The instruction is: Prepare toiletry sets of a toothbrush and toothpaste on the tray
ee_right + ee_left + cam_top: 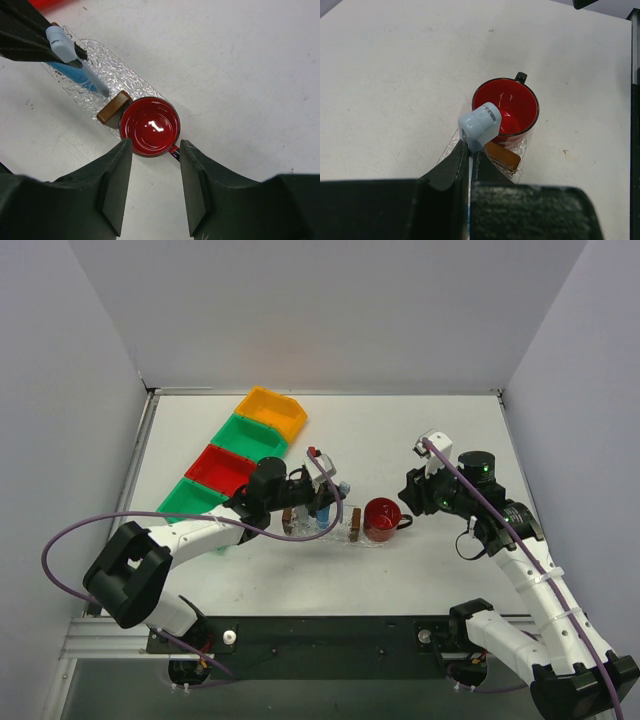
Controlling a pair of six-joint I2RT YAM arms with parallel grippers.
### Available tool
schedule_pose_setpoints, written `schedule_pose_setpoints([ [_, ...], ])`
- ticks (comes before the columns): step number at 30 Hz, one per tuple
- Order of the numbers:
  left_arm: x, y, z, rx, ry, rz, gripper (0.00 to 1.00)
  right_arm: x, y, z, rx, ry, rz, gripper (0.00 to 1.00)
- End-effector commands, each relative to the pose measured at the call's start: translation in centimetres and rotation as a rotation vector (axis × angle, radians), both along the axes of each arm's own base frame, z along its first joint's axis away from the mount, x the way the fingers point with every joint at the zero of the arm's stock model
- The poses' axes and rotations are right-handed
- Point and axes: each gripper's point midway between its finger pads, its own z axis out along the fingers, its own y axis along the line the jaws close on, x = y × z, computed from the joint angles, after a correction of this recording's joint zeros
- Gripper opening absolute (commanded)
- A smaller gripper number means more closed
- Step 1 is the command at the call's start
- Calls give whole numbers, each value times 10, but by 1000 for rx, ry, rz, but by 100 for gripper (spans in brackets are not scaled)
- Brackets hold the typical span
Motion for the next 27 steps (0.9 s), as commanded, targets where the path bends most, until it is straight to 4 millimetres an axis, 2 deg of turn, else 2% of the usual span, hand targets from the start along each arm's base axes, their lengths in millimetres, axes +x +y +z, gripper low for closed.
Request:
schedule_pose_setpoints([
  [1, 3, -3, 4, -9, -30, -7, 0, 3, 2, 1, 5, -22, 19, 39],
  [19, 1, -3, 25, -12, -82, -23, 0, 2, 7, 1, 21, -10, 45, 39],
  [22, 2, -3, 33, -16, -93, -27, 0, -2, 20, 11, 65, -8, 109, 39],
  [27, 0, -4, 40, -7, -101, -44, 0, 3, 44, 42, 133, 5, 209, 42],
])
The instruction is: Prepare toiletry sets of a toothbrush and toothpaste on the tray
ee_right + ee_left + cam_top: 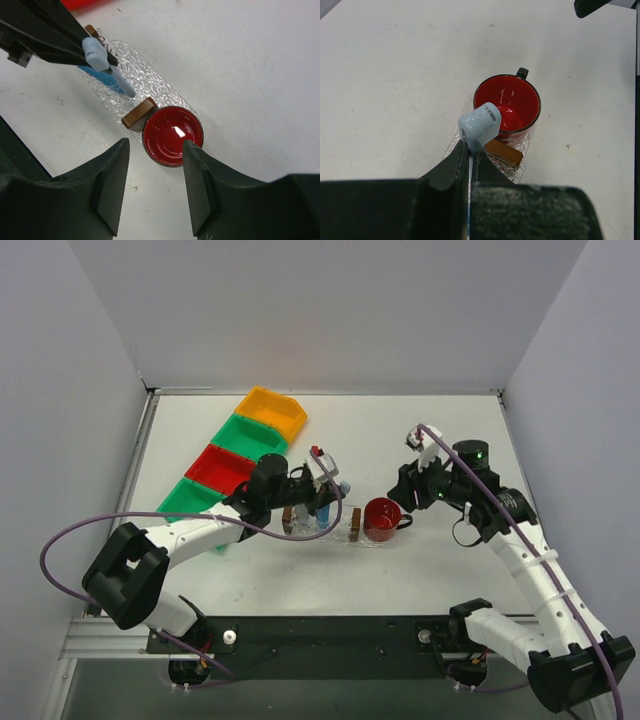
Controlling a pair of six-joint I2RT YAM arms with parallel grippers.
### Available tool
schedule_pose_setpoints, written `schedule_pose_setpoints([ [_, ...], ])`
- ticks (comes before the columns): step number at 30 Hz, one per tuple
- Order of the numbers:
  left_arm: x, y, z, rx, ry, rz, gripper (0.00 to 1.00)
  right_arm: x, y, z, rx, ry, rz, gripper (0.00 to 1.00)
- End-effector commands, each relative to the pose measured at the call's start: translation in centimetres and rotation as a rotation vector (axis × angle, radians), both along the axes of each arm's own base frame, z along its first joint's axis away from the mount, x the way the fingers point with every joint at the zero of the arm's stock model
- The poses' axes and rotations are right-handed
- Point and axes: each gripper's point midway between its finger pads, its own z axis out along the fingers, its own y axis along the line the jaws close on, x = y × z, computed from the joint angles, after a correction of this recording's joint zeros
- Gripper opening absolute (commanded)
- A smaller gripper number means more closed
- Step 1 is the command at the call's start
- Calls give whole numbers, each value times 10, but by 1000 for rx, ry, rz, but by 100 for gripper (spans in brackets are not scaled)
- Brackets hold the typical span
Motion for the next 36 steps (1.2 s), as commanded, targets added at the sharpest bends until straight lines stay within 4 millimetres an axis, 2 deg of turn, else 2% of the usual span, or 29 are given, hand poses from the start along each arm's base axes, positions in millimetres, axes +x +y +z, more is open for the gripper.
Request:
schedule_pose_setpoints([
  [1, 0, -5, 41, -43, -84, -34, 0, 6, 32, 46, 104, -33, 128, 43],
  [2, 0, -4, 42, -43, -86, -34, 0, 9, 37, 44, 104, -12, 140, 43],
  [3, -1, -5, 45, -45, -90, -42, 0, 12, 42, 55, 110, -31, 151, 44],
  [4, -1, -5, 45, -45, -90, -42, 0, 13, 46, 57, 109, -33, 160, 46],
  [7, -3, -6, 47, -47, -85, -51, 0, 19, 63, 57, 82, -35, 187, 53],
  [8, -2, -6, 48, -49, -87, -52, 0, 19, 72, 51, 69, -18, 208, 53],
  [14, -4, -6, 48, -50, -85, -56, 0, 23, 95, 35, 50, 35, 258, 53],
  [23, -4, -7, 47, -51, -73, -64, 0, 28, 109, 24, 31, 58, 289, 52],
  [36, -3, -7, 47, -52, -74, -63, 0, 27, 118, 12, 23, 88, 310, 43],
])
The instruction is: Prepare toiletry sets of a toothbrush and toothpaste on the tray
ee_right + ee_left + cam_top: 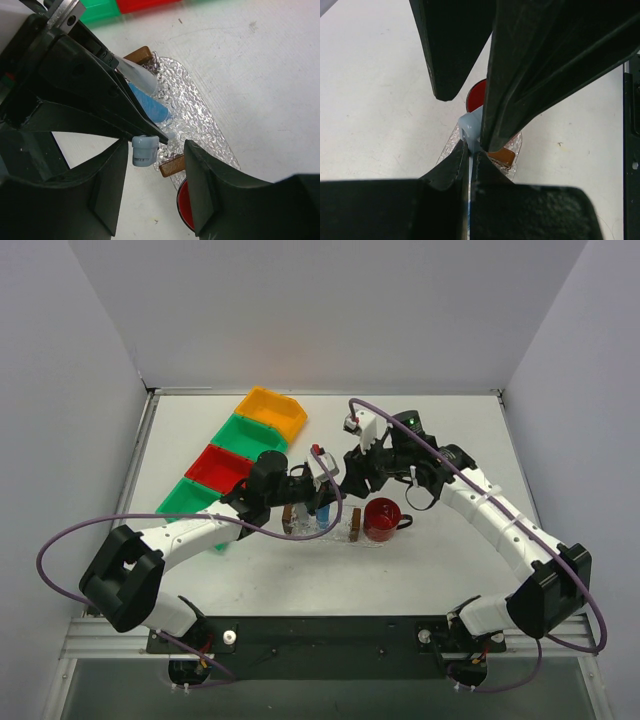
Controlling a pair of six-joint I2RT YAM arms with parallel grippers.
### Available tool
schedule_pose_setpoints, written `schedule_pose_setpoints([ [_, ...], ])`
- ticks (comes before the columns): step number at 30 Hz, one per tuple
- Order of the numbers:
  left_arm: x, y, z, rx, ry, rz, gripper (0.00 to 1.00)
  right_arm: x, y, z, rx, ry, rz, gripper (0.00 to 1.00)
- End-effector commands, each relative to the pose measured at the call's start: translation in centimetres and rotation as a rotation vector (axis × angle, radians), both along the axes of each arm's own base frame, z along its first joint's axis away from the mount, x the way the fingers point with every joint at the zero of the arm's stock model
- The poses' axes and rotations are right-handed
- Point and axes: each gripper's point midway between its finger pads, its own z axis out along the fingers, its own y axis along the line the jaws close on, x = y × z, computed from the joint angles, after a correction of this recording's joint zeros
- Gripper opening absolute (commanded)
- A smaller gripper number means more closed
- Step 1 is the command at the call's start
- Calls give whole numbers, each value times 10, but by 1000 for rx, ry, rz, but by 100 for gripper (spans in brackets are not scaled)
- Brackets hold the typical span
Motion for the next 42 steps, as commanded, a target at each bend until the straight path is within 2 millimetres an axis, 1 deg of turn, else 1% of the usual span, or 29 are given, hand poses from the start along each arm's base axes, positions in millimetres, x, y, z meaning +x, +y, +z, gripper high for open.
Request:
schedule_pose_setpoints([
  [1, 3, -6, 38, -65, -74, -22, 0, 4, 10, 11, 25, -34, 26, 43],
  [5, 3, -5, 35, -59, -70, -22, 0, 2, 12, 6, 19, -23, 32, 39],
  [6, 3, -5, 35, -60, -71, -20, 0, 2, 12, 6, 19, -23, 32, 36],
  [8, 3, -5, 34, -60, -70, -19, 0, 1, 12, 5, 14, -23, 35, 32],
  [9, 2, -5, 34, -59, -69, -20, 0, 2, 12, 4, 12, -22, 34, 27],
  [12, 3, -5, 35, -61, -71, -20, 0, 1, 11, 4, 8, -22, 32, 22],
  [14, 3, -5, 36, -62, -72, -20, 0, 1, 12, 2, 4, -21, 34, 20],
  [17, 3, -5, 37, -65, -71, -20, 0, 1, 12, 1, -4, -21, 30, 13],
  [18, 3, -5, 37, -65, -71, -20, 0, 1, 12, 1, -6, -23, 32, 8],
  [19, 3, -4, 37, -64, -70, -18, 0, 1, 12, 1, -7, -24, 31, 6],
  [20, 3, -4, 38, -65, -72, -17, 0, 2, 11, 0, -12, -25, 23, 1],
  [25, 6, -3, 42, -68, -73, -7, 0, 3, 9, 7, -17, -41, 17, 0],
  [26, 7, -2, 42, -69, -73, -4, 1, 3, 9, 8, -18, -42, 18, 0],
  [28, 6, -3, 44, -71, -73, -5, 7, 4, 9, 13, -21, -50, 13, 0],
  [29, 6, -3, 43, -70, -69, -6, 13, 4, 9, 15, -21, -52, 13, 0],
  [32, 5, -2, 44, -69, -71, -11, 22, 4, 8, 17, -30, -55, 9, 0],
  [33, 4, -2, 43, -68, -71, -13, 27, 4, 8, 17, -31, -55, 9, 0],
  [35, 5, -1, 44, -66, -74, -11, 31, 4, 7, 18, -34, -61, 4, 0],
  [36, 4, 0, 45, -66, -78, -11, 36, 4, 7, 18, -35, -61, 3, 0],
  [39, 4, 1, 45, -60, -80, -9, 43, 5, 6, 19, -39, -66, -3, 0],
  [42, 4, 5, 50, -64, -90, -2, 46, 4, 5, 20, -39, -66, -3, 0],
])
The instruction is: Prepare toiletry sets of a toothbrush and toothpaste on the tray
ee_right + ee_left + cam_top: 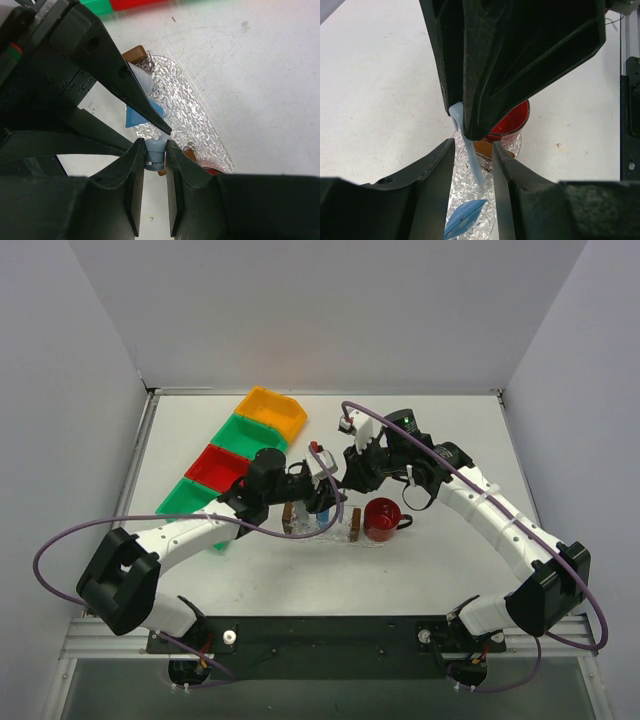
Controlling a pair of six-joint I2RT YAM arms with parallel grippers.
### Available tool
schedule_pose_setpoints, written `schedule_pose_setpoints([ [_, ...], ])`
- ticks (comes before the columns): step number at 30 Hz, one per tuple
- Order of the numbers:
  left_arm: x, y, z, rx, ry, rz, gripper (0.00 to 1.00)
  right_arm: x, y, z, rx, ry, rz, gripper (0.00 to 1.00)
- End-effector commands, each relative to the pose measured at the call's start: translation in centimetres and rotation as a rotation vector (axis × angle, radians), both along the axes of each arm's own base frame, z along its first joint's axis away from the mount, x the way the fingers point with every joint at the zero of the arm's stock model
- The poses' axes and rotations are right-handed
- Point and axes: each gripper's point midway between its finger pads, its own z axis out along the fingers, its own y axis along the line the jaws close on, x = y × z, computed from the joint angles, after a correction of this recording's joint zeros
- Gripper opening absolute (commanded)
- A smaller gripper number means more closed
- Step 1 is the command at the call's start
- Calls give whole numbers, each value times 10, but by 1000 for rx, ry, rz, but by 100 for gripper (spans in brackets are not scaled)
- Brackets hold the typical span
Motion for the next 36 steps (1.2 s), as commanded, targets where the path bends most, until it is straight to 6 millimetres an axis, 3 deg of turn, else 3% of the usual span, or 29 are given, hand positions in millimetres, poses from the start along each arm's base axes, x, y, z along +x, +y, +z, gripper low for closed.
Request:
schedule_pose_setpoints([
  [1, 3, 3, 43, -60, -90, 2, 47, 3, 2, 18, 12, -44, 5, 0],
  [9, 6, 30, 69, -77, -130, 51, 50, 2, 1, 16, 11, -39, 7, 0],
  [15, 9, 54, 75, -47, -144, 96, 50, 1, 2, 11, 5, -30, 9, 0],
  [26, 36, 110, 97, -87, -137, 239, 50, 0, 6, -3, -35, -50, 26, 0],
  [36, 43, 129, 105, -104, -150, 282, 50, -2, 8, -16, -52, -36, 32, 0],
])
